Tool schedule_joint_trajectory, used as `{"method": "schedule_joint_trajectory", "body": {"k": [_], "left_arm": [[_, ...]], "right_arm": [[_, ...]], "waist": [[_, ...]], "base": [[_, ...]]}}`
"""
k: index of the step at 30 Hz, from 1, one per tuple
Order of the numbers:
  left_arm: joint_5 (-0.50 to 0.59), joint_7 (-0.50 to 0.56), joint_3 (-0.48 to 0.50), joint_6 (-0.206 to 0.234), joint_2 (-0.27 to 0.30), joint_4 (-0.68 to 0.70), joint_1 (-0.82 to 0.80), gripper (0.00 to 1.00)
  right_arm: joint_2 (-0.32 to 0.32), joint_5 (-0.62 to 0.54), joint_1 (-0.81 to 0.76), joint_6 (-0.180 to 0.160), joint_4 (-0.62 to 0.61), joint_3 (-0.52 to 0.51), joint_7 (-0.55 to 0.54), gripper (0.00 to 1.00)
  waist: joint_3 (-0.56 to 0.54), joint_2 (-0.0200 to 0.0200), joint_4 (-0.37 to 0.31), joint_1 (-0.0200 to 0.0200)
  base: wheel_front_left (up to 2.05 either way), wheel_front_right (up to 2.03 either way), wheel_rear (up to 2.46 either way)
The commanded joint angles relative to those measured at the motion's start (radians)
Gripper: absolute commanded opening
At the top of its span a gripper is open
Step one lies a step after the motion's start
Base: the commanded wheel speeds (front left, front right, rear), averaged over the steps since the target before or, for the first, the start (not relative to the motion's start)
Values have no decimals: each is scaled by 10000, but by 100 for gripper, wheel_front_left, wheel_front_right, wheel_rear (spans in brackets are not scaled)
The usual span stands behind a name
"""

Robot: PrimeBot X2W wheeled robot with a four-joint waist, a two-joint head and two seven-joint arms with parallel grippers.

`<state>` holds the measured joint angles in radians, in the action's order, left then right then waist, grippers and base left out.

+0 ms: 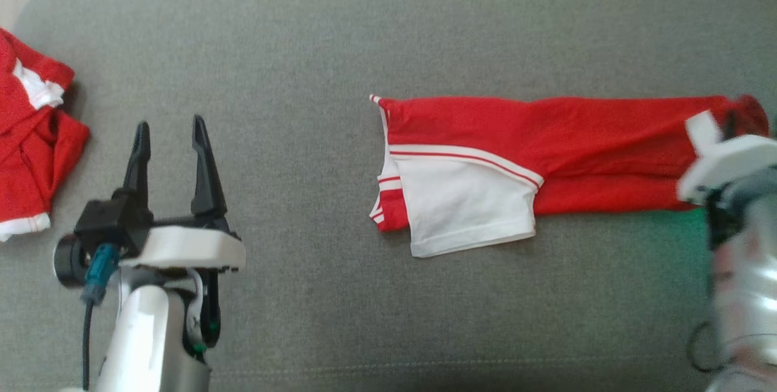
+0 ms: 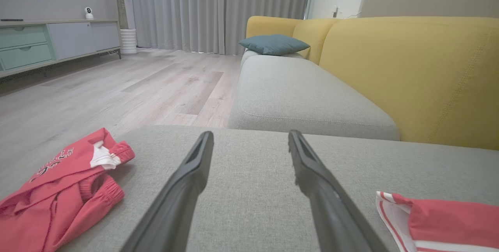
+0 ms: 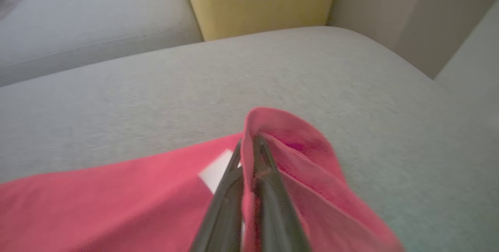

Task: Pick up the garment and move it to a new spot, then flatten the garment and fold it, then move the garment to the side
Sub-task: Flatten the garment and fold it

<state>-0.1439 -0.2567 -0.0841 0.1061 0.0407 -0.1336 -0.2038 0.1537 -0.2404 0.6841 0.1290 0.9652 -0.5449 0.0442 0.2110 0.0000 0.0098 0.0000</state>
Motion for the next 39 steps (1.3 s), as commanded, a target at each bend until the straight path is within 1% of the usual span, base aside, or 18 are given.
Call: {"method": "schedule_joint_trajectory", "body": {"k": [1, 3, 5, 9, 12, 15, 16, 17, 22, 28, 32, 36, 39], "left_arm": [[-126, -51, 265, 76, 97, 271, -9, 100], [-176, -51, 229, 118, 96, 242, 104, 100], [-241, -51, 162, 163, 96, 217, 228, 100], [-312, -51, 36, 235, 96, 194, 410, 100], [-310, -51, 80, 244, 96, 239, 505, 100], [-293, -51, 133, 231, 96, 222, 593, 100], [-293, -51, 133, 231, 96, 222, 593, 100], [-303, -51, 127, 235, 96, 189, 637, 100], [-375, -51, 54, 281, 95, 131, 757, 100], [-523, -51, -111, 380, 95, 110, 887, 100], [-614, -51, -222, 437, 95, 89, 916, 100], [-684, -51, -326, 467, 95, 96, 908, 100], [-734, -51, -424, 491, 95, 99, 888, 100]], "right_arm": [[-401, 151, 379, 17, -447, 540, 75, 0], [-721, 446, 455, 17, -534, 1056, 7, 0], [-891, 819, 420, 17, -590, 1624, -161, 0], [-964, 1308, 59, 17, -880, 2215, -465, 0], [-985, 1621, -209, 17, -1203, 2512, -640, 0], [-1014, 2131, -399, 17, -1596, 3059, -788, 0], [-1014, 2131, -399, 17, -1596, 3059, -788, 0], [-1025, 2611, -525, 17, -1930, 3595, -888, 0], [-1031, 4332, -906, 17, -3027, 5277, -1353, 0], [-1033, 5779, -1409, 17, -4683, 6827, -2038, 0], [-1033, 6438, -1751, 17, -5459, 7690, -2316, 0], [-1033, 6765, -1873, 17, -5695, 8317, -2273, 0], [-1034, 7041, -1836, 17, -5523, 8716, -2086, 0]], "waist": [[-318, 0, -67, 0], [-550, 0, -108, 0], [-775, 0, -135, 0], [-1063, 0, -137, 0], [-1139, 0, -133, 0], [-1228, 0, -93, 0], [-1228, 0, -93, 0], [-1306, 0, -33, 0], [-1511, 0, 113, 0], [-1672, 0, 363, 0], [-1704, 0, 589, 0], [-1639, 0, 849, 0], [-1547, 0, 1085, 0]], "base": [[0, 0, 0], [0, 0, 0], [0, 0, 0], [0, 0, 0], [0, 0, 0], [0, 0, 0], [0, 0, 0], [0, 0, 0], [0, 0, 0], [0, 0, 0], [0, 0, 0], [0, 0, 0], [0, 0, 0]]}}
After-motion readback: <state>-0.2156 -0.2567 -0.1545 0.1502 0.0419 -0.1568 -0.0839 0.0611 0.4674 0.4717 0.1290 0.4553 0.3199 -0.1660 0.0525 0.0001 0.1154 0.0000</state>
